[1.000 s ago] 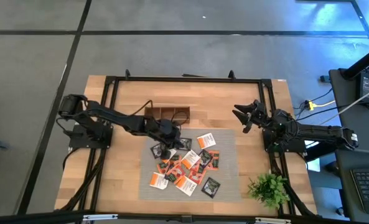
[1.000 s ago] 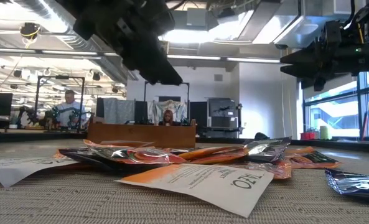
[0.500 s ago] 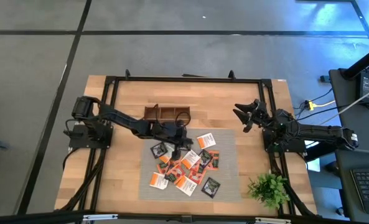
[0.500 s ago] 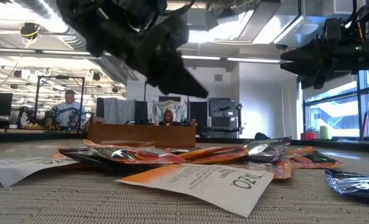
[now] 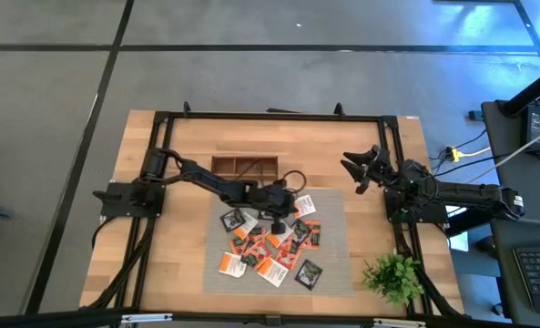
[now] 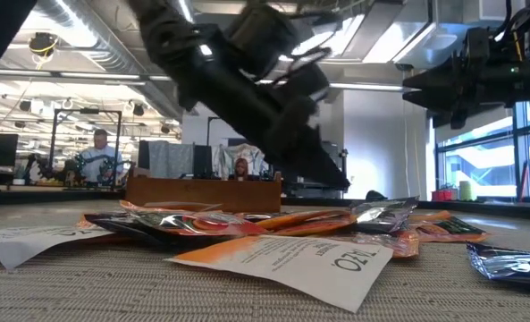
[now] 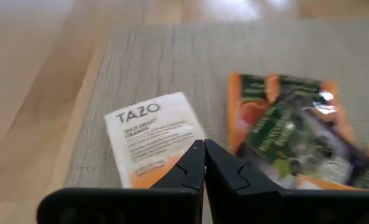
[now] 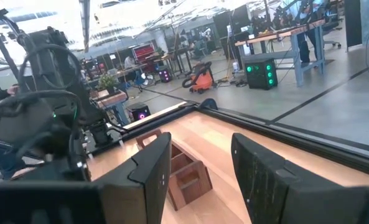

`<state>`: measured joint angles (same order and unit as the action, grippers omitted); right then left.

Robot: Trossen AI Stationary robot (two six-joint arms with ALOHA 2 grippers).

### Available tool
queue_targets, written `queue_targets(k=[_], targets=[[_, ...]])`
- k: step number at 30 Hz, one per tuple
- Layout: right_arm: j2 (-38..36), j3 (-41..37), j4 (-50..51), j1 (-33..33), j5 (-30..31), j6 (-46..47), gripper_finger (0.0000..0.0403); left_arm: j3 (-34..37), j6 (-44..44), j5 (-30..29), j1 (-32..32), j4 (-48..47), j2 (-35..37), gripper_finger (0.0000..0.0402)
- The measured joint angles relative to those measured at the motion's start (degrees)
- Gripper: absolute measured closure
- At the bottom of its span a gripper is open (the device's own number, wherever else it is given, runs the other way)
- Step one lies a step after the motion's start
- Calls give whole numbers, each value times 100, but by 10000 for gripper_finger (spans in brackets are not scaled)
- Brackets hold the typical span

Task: Pick & Place Tea
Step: Put the white orange tea bag into the right section of the wooden organizer

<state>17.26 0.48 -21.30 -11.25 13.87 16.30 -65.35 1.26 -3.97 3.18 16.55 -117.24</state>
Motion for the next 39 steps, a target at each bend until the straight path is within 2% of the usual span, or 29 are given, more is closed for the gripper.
queue_targets(k=[3,15,39], targets=[[-2,-1,31,0,0,-1,233,-242,-10,-153,-2,-349,-122,400],[0,-1,59,0,1,-4,233,-283,-57,-173,-2,-931,-91,399],[0,-1,59,0,2,-7,233,-278,2,-197,-2,-772,-202,400]])
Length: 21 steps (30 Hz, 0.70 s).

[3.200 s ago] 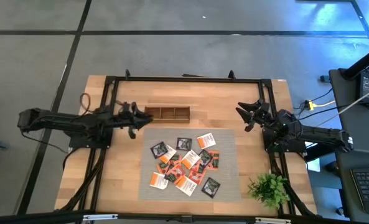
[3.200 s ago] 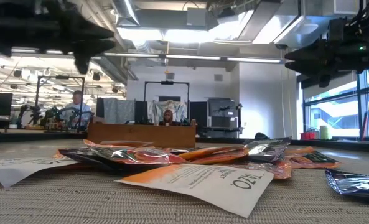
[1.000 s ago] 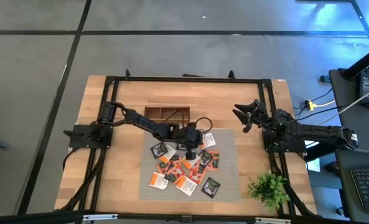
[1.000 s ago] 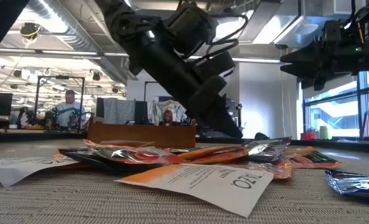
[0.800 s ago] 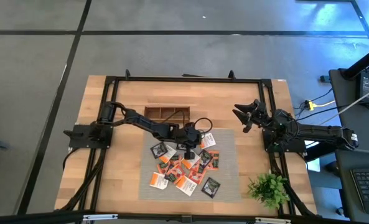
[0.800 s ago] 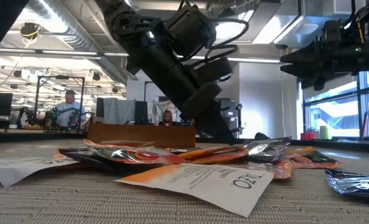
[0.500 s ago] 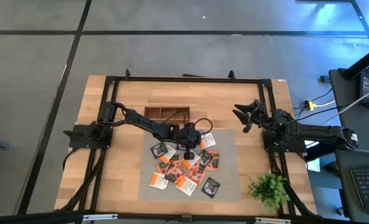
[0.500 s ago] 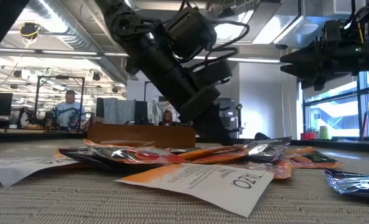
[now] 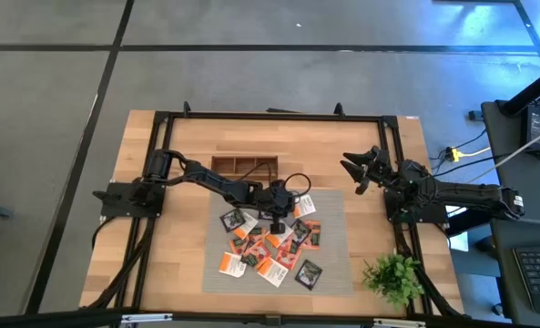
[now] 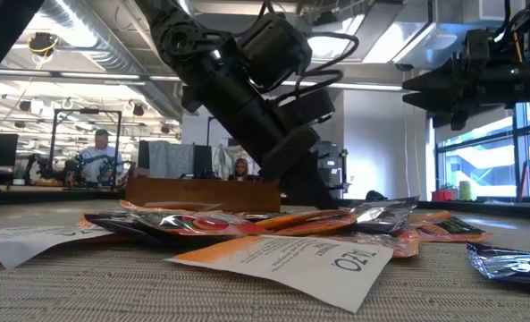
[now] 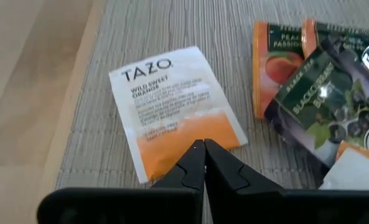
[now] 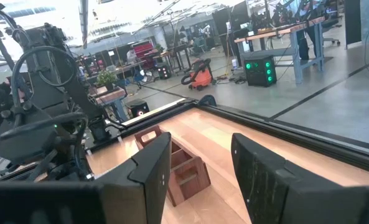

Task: Pick & Place Tea
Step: Put the white orange tea bag into the right section of the wooden organizer

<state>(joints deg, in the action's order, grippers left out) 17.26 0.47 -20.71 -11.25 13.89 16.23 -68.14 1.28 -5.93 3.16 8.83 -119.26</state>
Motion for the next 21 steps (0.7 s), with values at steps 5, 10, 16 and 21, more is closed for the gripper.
queue_targets(k=[5,10,16,21], targets=[[0,1,3,0,0,-2,233,0,38,0,-8,47,7,399],[0,1,4,1,0,-8,233,-7,166,3,-64,9,-108,399],[-2,2,242,0,-28,263,233,-35,405,268,-137,172,-298,399],[65,0,578,2,-198,1026,232,-28,409,324,-147,133,-313,400]])
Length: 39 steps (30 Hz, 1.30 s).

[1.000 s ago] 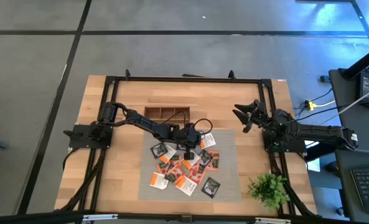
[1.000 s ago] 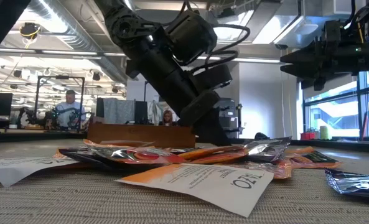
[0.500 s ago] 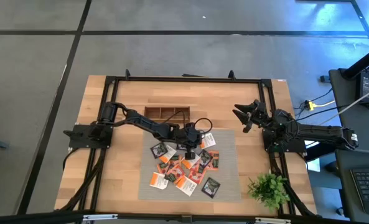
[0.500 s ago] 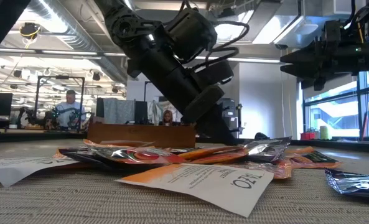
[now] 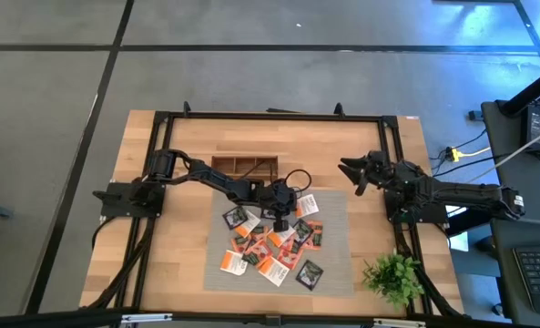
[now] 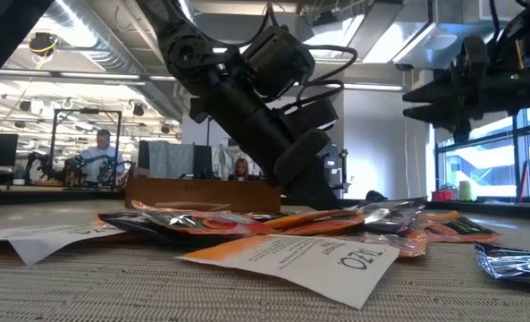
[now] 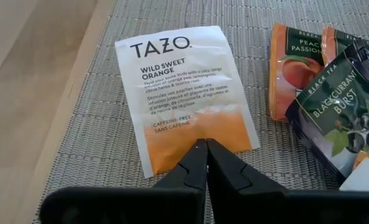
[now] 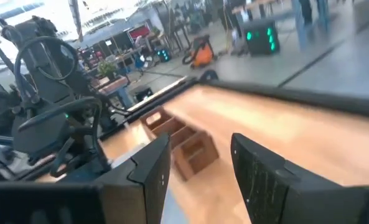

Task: Pick & Place Tea
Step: Put the white orange tea bag into the right section of the wooden organizer

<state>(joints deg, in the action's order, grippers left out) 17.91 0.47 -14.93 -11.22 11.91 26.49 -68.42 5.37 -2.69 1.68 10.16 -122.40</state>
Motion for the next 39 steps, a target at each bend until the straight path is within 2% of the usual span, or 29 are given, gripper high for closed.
queue_targets(k=[3,7,13,17,23,27,33,39], targets=[[113,0,41,0,-337,209,225,4,0,3,1,-23,-8,399],[382,0,71,2,-752,454,188,8,-10,3,1,-28,-14,400],[838,0,66,0,-751,956,110,13,-13,3,1,-27,-19,399],[1122,0,60,2,-758,1590,81,15,-13,-16,3,-25,-19,399],[1670,0,62,4,-1054,2427,75,20,-38,-35,3,-18,-19,399],[2079,79,44,42,-1085,2419,75,22,-79,-64,3,-10,-21,399],[2828,698,59,131,-1205,1972,75,28,-74,-68,3,12,-21,399],[3857,1228,423,218,-1471,2213,75,28,-72,-69,3,15,-21,399]])
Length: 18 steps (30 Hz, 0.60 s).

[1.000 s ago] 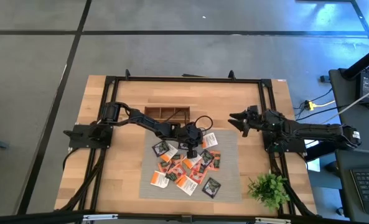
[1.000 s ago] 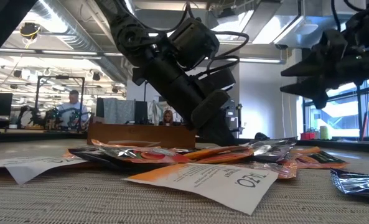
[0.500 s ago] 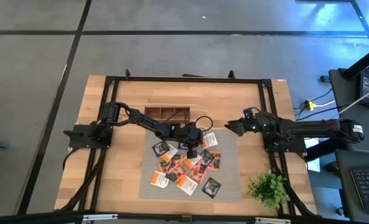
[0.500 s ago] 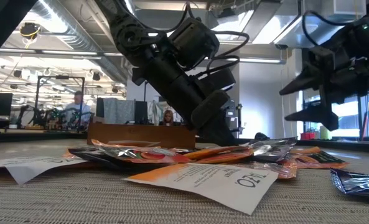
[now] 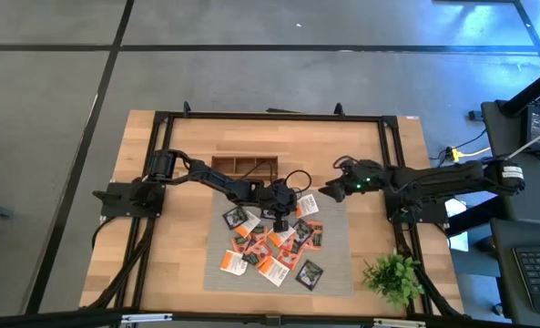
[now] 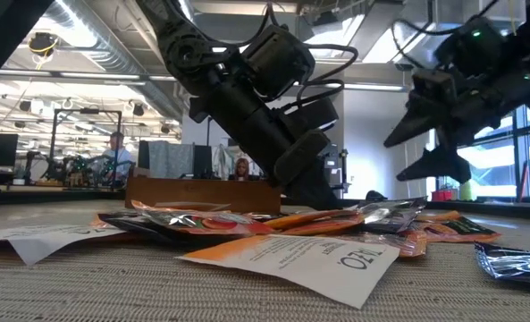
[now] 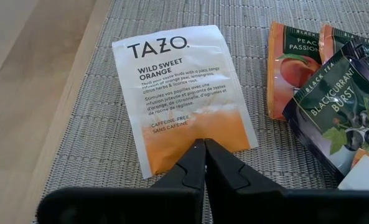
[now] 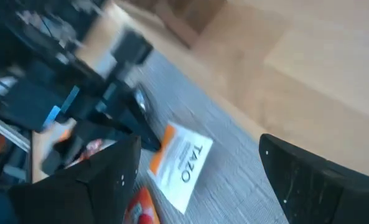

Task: Pick & Place Tea
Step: Put the white orange tea bag into the right section of the wooden organizer

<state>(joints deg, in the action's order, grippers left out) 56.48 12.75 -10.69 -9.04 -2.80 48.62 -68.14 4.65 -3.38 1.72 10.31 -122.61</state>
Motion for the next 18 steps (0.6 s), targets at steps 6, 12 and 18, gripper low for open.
queue_targets(k=[6,12,18], targets=[[1005,365,2,175,-567,203,75,0,14,0,0,0,0,398],[1788,685,-2,260,-807,223,75,0,15,0,0,7,0,399],[2321,932,-27,259,-1191,206,76,0,13,-5,0,20,0,400]])
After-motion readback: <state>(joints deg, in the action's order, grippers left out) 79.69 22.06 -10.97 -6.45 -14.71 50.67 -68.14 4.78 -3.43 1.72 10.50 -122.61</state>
